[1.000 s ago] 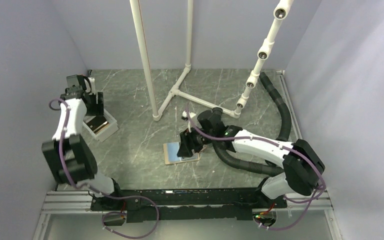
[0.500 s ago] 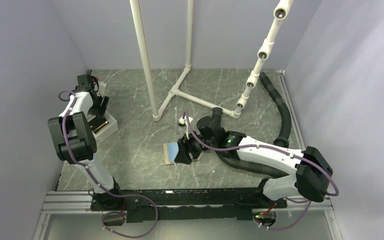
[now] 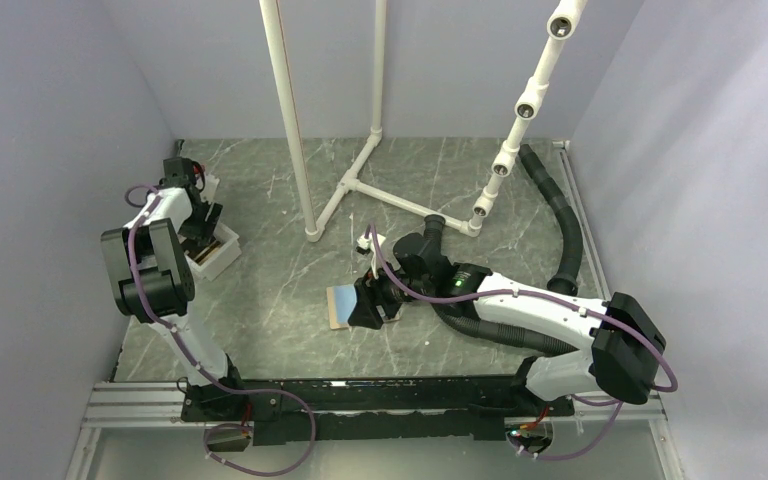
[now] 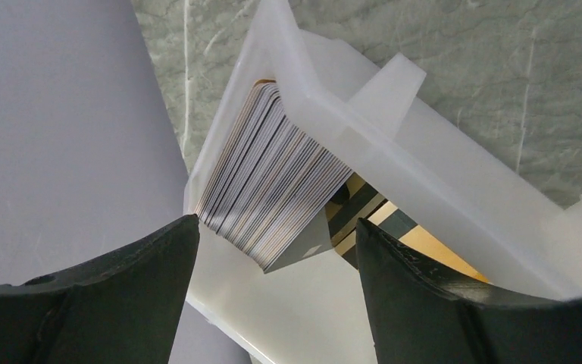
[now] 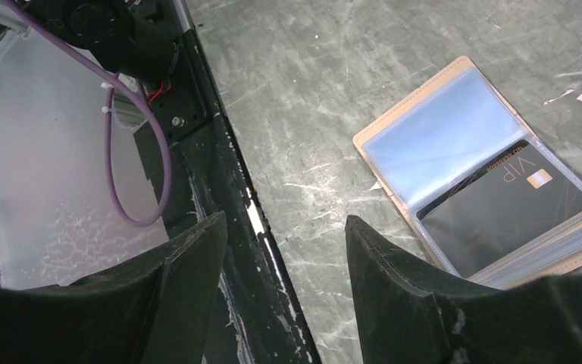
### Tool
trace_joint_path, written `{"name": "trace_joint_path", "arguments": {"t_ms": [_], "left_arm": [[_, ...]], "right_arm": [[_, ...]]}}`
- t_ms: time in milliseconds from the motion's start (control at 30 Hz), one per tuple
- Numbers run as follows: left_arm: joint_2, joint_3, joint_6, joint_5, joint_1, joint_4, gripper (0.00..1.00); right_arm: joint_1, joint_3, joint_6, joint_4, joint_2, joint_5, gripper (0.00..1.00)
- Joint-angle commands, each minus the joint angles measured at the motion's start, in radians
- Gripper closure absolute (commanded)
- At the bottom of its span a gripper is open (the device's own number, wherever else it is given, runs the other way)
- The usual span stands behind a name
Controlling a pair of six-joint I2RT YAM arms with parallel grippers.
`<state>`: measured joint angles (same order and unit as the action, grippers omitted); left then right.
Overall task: Put the credit cards into the card holder
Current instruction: Pick up the credit card from the storage box.
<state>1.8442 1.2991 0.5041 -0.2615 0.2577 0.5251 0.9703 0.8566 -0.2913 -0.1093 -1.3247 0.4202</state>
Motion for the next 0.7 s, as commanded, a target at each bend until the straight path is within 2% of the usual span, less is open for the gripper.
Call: {"name": "trace_joint_path", "arguments": {"t_ms": [0,300,667], "left_arm": [[0.023,-0.021,0.007,0.006,-0.005,-0.021,0.19],[-0.003,-0.045,0.021,-0.107,-0.005,-0.098,0.26],[-0.035,-0.019,0.027,-0.127,-0.002,-0.087,0.27]], "right_arm": [[0.004,-0.005,0.012,0.052,0.011,0.003,0.38],[0.007,-0.006,0.014,0.052,0.009,-0.011,0.38],[0.010,-0.007,0.015,0.053,0.013,-0.013,0.38]]}}
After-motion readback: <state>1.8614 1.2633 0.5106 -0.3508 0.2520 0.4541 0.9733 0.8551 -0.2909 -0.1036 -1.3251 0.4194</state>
